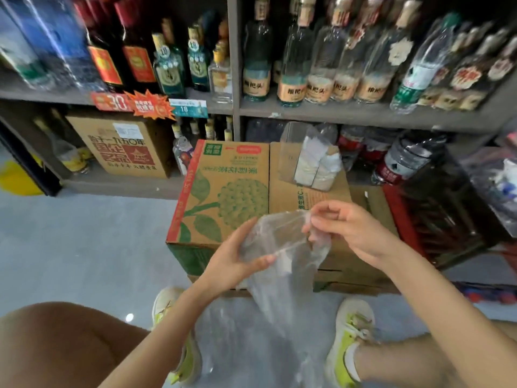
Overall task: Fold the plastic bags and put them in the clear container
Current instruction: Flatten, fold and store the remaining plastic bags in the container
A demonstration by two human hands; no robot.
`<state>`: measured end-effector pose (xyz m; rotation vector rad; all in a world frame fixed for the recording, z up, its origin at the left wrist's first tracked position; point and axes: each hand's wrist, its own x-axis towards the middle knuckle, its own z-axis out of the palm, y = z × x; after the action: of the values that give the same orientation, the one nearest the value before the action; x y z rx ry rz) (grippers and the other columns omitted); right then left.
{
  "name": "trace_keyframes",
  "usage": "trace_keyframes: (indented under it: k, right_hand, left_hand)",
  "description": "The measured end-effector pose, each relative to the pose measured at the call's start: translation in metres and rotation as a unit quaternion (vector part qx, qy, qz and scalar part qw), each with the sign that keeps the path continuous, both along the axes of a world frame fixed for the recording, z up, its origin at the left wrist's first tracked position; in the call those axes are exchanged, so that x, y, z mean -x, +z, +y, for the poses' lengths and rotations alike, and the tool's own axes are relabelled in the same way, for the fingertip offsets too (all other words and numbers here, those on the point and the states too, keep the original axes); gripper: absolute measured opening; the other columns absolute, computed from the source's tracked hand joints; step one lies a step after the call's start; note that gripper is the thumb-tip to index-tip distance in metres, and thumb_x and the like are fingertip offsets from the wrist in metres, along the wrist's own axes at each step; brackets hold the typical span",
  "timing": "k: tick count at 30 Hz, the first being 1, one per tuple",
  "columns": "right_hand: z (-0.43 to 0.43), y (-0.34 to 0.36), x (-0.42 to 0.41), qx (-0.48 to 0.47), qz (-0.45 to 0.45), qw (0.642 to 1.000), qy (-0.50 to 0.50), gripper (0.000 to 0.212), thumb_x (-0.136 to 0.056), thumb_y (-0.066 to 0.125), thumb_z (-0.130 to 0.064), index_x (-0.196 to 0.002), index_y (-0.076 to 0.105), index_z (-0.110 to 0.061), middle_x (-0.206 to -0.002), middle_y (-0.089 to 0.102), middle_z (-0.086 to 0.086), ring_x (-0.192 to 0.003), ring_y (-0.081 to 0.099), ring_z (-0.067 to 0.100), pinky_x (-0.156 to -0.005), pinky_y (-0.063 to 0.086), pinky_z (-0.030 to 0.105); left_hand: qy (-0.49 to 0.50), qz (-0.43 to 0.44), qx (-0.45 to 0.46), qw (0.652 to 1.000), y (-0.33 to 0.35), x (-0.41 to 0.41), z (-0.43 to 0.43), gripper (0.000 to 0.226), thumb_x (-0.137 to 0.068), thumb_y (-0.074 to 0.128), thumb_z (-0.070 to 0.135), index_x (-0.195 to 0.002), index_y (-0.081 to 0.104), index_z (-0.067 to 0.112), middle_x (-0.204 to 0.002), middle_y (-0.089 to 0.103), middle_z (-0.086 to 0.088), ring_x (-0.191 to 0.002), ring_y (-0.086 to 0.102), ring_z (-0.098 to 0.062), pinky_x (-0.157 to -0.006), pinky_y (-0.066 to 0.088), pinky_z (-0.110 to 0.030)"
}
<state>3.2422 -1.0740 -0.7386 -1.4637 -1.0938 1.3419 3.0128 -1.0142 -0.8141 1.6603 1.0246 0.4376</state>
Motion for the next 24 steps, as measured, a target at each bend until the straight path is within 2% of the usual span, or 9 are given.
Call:
trace_keyframes:
  k: [4,7,9,11,14,16,20,22,24]
  right_hand:
    - [0.011,0.015,-0.012,0.003,0.012,0.995,-0.096,0.008,-0.088,0.060,-0.004,-0.092,0.063,-0.010,-0.071,0.069,0.002,-0.057,0.060,0.010,-0.066,0.046,0.029]
    - [0.020,0.018,-0.025,0.010,0.006,0.987,-0.158,0.006,-0.090,0.060,-0.004,-0.093,0.064,-0.008,-0.071,0.064,0.005,-0.052,0.050,0.009,-0.052,0.040,0.022]
    - [0.024,0.020,-0.034,0.020,-0.023,0.982,-0.188,0.007,-0.090,0.060,-0.005,-0.095,0.065,-0.007,-0.072,0.063,0.005,-0.054,0.046,0.010,-0.050,0.037,0.021]
    - [0.027,0.020,-0.041,0.026,-0.058,0.976,-0.208,0.007,-0.090,0.061,-0.006,-0.093,0.066,-0.010,-0.078,0.064,0.005,-0.057,0.047,0.010,-0.052,0.039,0.022]
    - [0.031,0.016,-0.044,-0.009,-0.256,0.937,-0.237,0.009,-0.091,0.063,-0.020,-0.098,0.066,-0.020,-0.095,0.064,-0.001,-0.081,0.058,0.012,-0.075,0.050,0.032]
    - [0.027,0.019,-0.036,-0.069,-0.421,0.883,-0.195,0.036,-0.088,0.062,-0.040,-0.122,0.059,-0.029,-0.120,0.057,-0.010,-0.113,0.052,0.012,-0.098,0.042,0.039]
    - [0.029,0.029,0.001,-0.128,-0.411,0.903,-0.008,0.080,-0.073,0.066,-0.060,-0.143,0.031,-0.041,-0.134,0.030,-0.029,-0.125,0.021,-0.005,-0.110,0.011,0.032]
    - [0.036,0.016,0.007,-0.114,-0.414,0.903,0.023,0.068,-0.073,0.066,-0.060,-0.134,0.047,-0.040,-0.132,0.048,-0.025,-0.121,0.037,-0.004,-0.114,0.018,0.035]
    - [0.042,0.008,0.007,-0.112,-0.375,0.920,-0.009,0.031,-0.080,0.066,-0.048,-0.107,0.069,-0.032,-0.104,0.069,-0.017,-0.098,0.059,0.001,-0.100,0.044,0.039]
  left_hand:
    - [0.048,0.031,-0.067,0.996,0.014,-0.014,0.006,0.061,-0.078,0.079,0.033,-0.132,0.052,0.030,-0.115,0.062,0.014,-0.110,0.059,-0.009,-0.097,0.047,-0.032]
    - [0.069,-0.076,0.015,0.995,0.033,-0.013,0.015,0.052,-0.074,0.079,0.029,-0.122,0.060,0.026,-0.113,0.067,0.001,-0.105,0.064,-0.019,-0.096,0.051,-0.040]
    - [0.059,-0.126,0.055,0.989,0.048,-0.013,0.023,0.054,-0.068,0.077,0.031,-0.119,0.060,0.027,-0.099,0.066,-0.015,-0.096,0.066,-0.032,-0.093,0.052,-0.046]
    - [0.053,-0.153,0.084,0.983,0.059,-0.013,0.031,0.052,-0.069,0.075,0.027,-0.118,0.060,0.025,-0.092,0.065,-0.020,-0.088,0.067,-0.031,-0.091,0.051,-0.047]
    - [0.054,-0.164,0.107,0.979,0.069,-0.017,0.044,0.047,-0.071,0.074,0.023,-0.117,0.063,0.021,-0.098,0.068,-0.019,-0.088,0.068,-0.024,-0.094,0.048,-0.045]
    - [0.055,-0.152,0.094,0.982,0.073,-0.023,0.050,0.039,-0.076,0.074,0.019,-0.114,0.065,0.018,-0.090,0.070,-0.010,-0.082,0.068,-0.016,-0.090,0.049,-0.039]
    - [0.010,-0.106,0.056,0.993,0.087,-0.042,0.053,0.030,-0.087,0.068,0.016,-0.116,0.062,0.016,-0.075,0.073,0.004,-0.073,0.069,-0.009,-0.072,0.053,-0.019]
    - [0.000,-0.092,0.037,0.995,0.090,-0.050,0.054,0.031,-0.086,0.069,0.026,-0.116,0.062,0.020,-0.084,0.073,-0.009,-0.080,0.069,-0.016,-0.083,0.054,-0.032]
    - [0.015,-0.096,0.045,0.994,0.091,-0.053,0.056,0.042,-0.079,0.075,0.041,-0.116,0.062,0.025,-0.098,0.071,-0.016,-0.089,0.068,-0.019,-0.088,0.050,-0.038]
